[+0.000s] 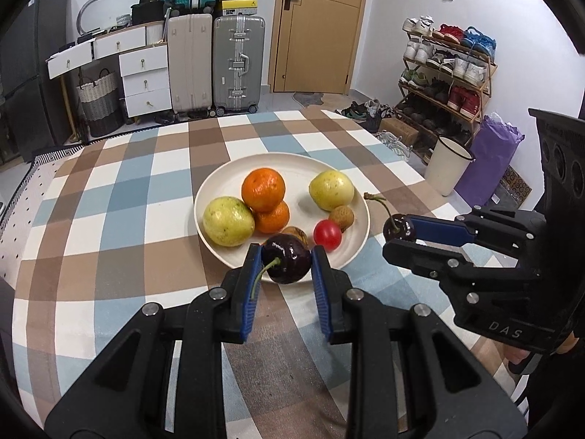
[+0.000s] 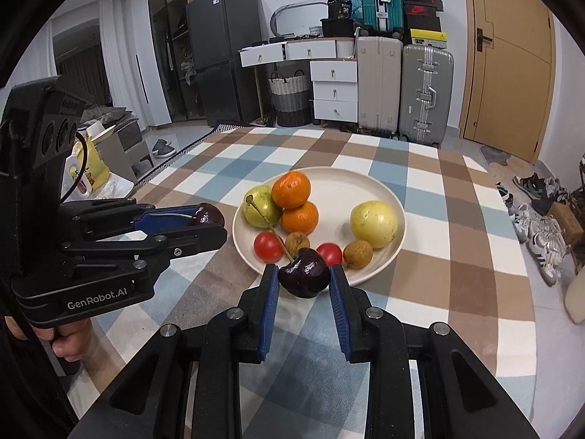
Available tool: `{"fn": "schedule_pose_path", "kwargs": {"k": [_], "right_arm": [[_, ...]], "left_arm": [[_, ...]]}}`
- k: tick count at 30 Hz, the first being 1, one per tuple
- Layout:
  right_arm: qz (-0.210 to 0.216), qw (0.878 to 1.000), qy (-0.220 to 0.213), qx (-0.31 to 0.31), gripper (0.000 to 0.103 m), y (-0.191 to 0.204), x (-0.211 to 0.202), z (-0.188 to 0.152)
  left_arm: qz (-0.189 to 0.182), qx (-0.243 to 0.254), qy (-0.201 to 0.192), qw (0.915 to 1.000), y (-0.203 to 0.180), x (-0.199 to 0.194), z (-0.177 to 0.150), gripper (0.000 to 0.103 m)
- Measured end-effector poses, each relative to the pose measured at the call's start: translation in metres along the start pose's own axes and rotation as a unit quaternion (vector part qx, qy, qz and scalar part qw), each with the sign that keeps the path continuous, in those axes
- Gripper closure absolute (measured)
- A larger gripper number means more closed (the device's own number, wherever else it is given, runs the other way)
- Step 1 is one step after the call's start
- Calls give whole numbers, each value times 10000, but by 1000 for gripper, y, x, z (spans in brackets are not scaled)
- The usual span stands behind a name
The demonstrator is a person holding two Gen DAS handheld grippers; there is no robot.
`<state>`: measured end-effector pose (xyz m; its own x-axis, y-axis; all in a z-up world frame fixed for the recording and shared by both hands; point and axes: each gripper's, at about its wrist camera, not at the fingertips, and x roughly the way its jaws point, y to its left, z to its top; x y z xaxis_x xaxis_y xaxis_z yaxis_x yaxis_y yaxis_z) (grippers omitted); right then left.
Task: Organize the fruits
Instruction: 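Carry the cherry with the left gripper while the right gripper carries its cherry to the plate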
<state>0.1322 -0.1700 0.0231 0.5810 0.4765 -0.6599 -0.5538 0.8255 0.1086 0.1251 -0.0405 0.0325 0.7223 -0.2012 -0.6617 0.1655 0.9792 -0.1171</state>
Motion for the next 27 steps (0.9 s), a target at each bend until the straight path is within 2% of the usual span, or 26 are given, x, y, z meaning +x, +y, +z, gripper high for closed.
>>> {"fn": "schedule_pose_path", "kwargs": {"k": [11,20,27], "right_arm": [[-39,9997,-220,40,75,-16,-2,28],[41,9999,-94,132,75,-33,28,41],[96,9997,31,243,75,-42,54,43]], "left_arm": [[106,-53,-94,9999,7,6,29,79],[199,-77,25,9998,12,43,49,79],[243,-90,169,9995,19,67,51,79]]}}
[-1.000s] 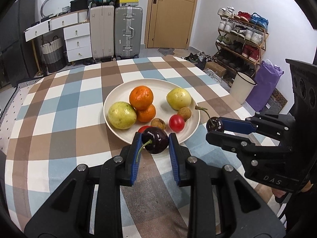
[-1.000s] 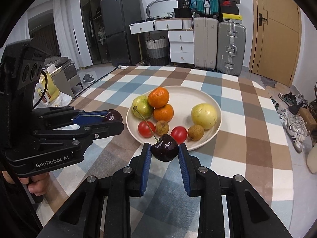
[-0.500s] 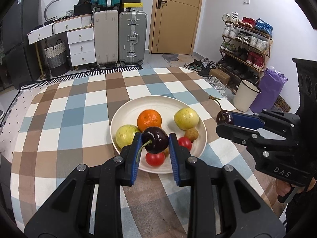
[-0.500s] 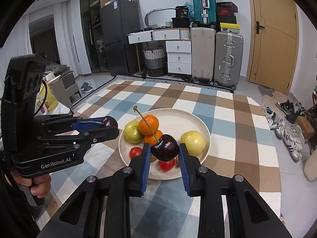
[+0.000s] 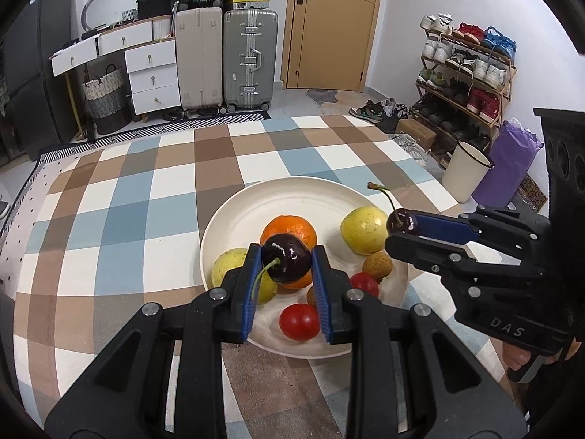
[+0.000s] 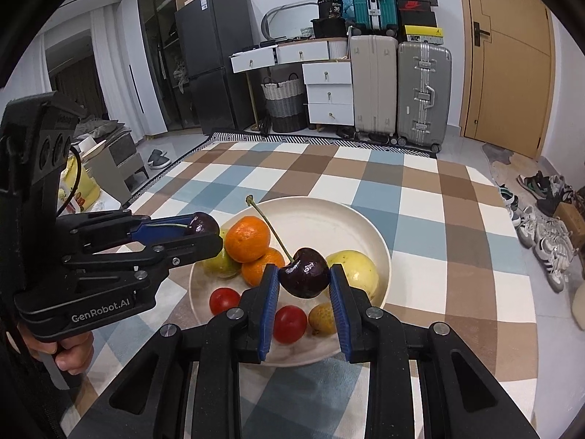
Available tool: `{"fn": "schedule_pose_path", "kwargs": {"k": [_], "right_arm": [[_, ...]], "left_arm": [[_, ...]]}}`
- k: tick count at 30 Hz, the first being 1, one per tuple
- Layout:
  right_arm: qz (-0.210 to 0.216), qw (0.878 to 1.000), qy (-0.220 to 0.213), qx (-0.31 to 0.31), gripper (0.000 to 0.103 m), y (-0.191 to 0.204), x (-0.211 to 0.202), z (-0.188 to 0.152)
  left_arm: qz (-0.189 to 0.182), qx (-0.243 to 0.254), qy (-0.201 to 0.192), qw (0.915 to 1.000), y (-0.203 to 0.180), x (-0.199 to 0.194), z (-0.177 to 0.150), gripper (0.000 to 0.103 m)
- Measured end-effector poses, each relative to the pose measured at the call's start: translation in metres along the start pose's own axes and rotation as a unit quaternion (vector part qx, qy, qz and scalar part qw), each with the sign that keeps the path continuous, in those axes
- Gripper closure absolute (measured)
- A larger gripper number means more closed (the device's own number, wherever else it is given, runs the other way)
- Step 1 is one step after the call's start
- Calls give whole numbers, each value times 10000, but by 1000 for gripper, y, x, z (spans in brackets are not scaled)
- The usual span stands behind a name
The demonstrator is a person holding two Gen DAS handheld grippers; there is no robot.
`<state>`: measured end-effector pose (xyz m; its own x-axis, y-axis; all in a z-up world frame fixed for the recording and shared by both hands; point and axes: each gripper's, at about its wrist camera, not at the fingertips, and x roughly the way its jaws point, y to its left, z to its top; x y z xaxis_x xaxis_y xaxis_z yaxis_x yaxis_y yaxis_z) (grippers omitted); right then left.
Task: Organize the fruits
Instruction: 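Carry the cherry with the left gripper while the right gripper carries its cherry to the plate, then open both grippers to drop the cherries onto the plate and withdraw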
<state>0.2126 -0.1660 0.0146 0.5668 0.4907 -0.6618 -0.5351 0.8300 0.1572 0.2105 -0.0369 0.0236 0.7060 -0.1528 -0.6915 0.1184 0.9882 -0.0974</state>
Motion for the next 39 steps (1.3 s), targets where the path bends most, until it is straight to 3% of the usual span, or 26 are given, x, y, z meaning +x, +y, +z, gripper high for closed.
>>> {"fn": "schedule_pose_path", "kwargs": {"k": [12,29,33,36,39], "right_arm": [[-23,9999,154,49,75,-7,27,-1],[41,9999,107,31,74,-6,32,2],[-15,10000,56,-11,67,-4,25,3],[-82,9999,-54,44,53,-5,16,2],[-149,9998,-97,75,51,-7,8,1]], "left_arm": [[-23,-18,159,9999,7,30,3,79],[-49,48,286,9996,2,54,8,79],[-59,1,273,9996,2,53,7,79],[-38,7,285,9996,2,51,7,73],[3,-40,216,9998,2,43,6,56]]}}
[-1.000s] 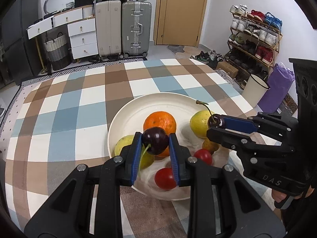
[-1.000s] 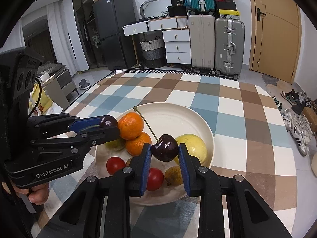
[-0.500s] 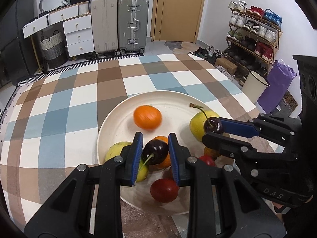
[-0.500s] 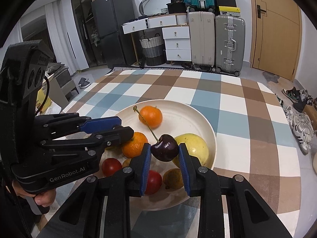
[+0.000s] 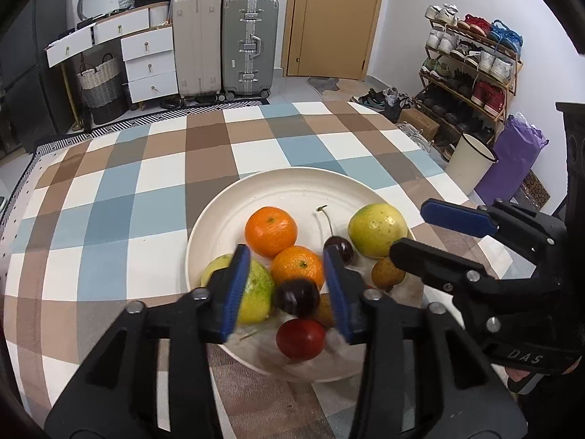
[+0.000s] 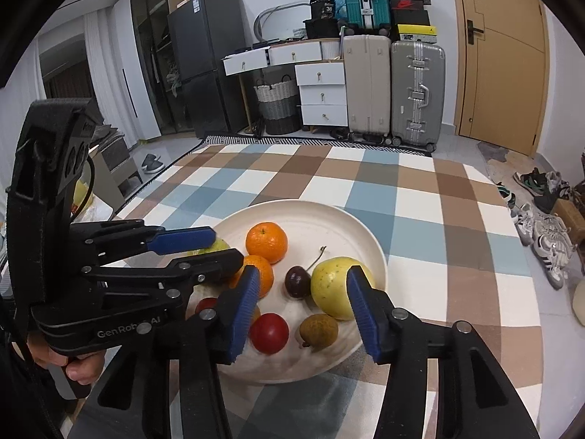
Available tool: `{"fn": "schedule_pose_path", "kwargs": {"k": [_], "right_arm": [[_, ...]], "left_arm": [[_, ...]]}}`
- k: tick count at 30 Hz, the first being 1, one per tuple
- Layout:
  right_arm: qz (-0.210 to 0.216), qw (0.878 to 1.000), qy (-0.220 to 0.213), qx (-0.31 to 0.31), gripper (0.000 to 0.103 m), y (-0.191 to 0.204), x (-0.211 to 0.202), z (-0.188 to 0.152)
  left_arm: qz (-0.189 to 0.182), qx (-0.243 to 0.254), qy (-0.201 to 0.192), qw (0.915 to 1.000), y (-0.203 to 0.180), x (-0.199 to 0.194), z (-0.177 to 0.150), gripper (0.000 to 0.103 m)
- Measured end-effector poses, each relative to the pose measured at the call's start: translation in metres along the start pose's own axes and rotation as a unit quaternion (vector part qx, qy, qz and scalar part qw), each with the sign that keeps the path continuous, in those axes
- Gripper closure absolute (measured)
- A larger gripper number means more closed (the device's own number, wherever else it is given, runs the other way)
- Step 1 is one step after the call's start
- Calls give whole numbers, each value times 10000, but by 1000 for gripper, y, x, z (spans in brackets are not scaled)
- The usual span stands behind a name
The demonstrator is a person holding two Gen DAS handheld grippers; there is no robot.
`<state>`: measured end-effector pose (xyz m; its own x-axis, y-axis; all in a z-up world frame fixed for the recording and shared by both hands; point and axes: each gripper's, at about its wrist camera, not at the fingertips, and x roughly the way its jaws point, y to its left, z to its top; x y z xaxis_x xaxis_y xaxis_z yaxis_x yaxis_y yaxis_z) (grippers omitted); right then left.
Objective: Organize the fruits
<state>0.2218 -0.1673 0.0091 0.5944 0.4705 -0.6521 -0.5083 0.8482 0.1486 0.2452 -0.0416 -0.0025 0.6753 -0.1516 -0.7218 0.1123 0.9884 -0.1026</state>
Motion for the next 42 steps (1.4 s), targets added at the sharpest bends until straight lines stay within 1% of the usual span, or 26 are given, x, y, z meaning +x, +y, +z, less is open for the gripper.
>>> {"fn": "schedule_pose_path", "kwargs": {"k": [2,3,4,5,7,8,9,10,11,13,16,19,24,28,32,35,39,42], "right_arm": [[-51,10000,-44,40,44,-1,-6,-2],[-43,10000,-67,60,37,-2,-9,-3],[-25,9999,-95,81,31,-2,-12,-4],[-6,9999,-121,93,28,-2,-16,-6],[15,9998,-177,100,16,-1,-21,-8],[8,9997,-223,123,13,-1,-25,-10],[18,9996,-248,156,8,-1,-28,-12],[50,9994,-273,205,5,-1,-31,-14],[88,9992,-300,246,4,-1,-34,-16],[140,9989,-358,261,1,-1,-39,-19],[144,9985,-496,175,0,2,-47,-27],[194,9977,-645,89,0,8,-56,-35],[252,9960,-856,-48,0,18,-67,-48],[307,9942,-1031,-71,0,21,-73,-58],[300,9922,-1207,-101,0,23,-76,-66],[327,9905,-1330,-123,0,23,-78,-71],[360,9891,-1423,-123,0,23,-80,-76],[346,9886,-1456,-150,0,23,-80,-77]], "left_arm": [[27,-29,-101,9999,1,-8,-2,38],[46,-48,-153,9999,3,-13,-3,34],[62,-70,-199,9998,4,-18,-4,26],[77,-97,-230,9997,6,-21,-4,20],[64,-173,-302,9994,10,-32,-7,19],[69,-199,-300,9993,11,-35,-9,15],[112,-233,-293,9992,12,-38,-10,13],[153,-255,-317,9991,13,-42,-12,7],[174,-267,-363,9988,13,-47,-14,1],[185,-279,-482,9983,14,-57,-20,1],[207,-270,-549,9979,14,-67,-27,1],[296,-241,-717,9967,12,-79,-37,1],[336,-284,-971,9943,13,-98,-55,1],[278,-358,-1114,9927,15,-108,-68,1],[322,-319,-1207,9917,14,-113,-79,1],[362,-305,-1350,9897,14,-114,-86,1],[357,-307,-1426,9887,14,-111,-94,1],[409,-249,-1556,9867,11,-110,-98,1]]}}
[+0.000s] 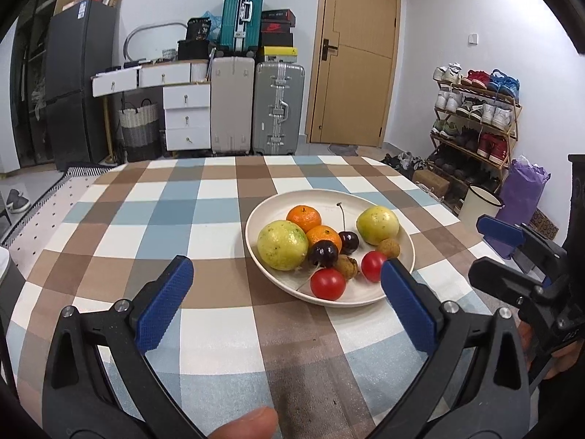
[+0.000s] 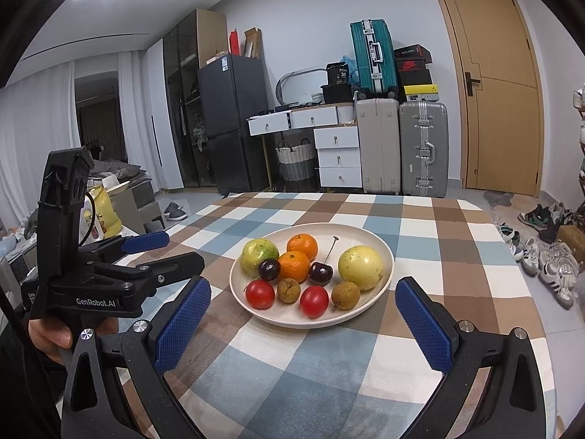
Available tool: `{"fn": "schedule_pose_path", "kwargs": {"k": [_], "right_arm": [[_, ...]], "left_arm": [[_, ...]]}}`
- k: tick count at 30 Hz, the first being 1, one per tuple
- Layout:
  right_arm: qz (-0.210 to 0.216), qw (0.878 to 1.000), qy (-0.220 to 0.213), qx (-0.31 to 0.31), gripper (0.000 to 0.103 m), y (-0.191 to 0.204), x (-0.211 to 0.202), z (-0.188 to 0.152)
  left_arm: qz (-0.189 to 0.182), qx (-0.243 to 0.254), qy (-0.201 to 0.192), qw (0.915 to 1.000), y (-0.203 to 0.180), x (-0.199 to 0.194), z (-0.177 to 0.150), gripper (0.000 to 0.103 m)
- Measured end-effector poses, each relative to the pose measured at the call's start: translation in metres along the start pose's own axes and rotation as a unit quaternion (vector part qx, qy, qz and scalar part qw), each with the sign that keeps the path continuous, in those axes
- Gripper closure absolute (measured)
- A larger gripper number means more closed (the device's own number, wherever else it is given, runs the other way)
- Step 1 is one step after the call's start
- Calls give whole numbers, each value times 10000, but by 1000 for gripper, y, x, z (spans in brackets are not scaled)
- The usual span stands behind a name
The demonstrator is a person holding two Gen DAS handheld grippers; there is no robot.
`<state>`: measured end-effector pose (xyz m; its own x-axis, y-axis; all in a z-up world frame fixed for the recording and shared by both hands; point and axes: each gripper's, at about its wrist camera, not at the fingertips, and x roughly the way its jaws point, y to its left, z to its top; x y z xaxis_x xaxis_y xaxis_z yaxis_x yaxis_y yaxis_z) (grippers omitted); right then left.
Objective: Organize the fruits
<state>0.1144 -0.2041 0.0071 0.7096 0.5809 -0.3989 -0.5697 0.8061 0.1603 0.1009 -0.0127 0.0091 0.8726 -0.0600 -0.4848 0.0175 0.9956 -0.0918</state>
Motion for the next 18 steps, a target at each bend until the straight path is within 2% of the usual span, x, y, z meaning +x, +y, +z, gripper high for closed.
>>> {"fn": "schedule_pose_path", "kwargs": {"k": [18], "right_arm": [[-132,9998,-76,-129,0,4,-2,0]], "left_arm": [[-24,139,-69,9999,-6,8,-3,1]]}}
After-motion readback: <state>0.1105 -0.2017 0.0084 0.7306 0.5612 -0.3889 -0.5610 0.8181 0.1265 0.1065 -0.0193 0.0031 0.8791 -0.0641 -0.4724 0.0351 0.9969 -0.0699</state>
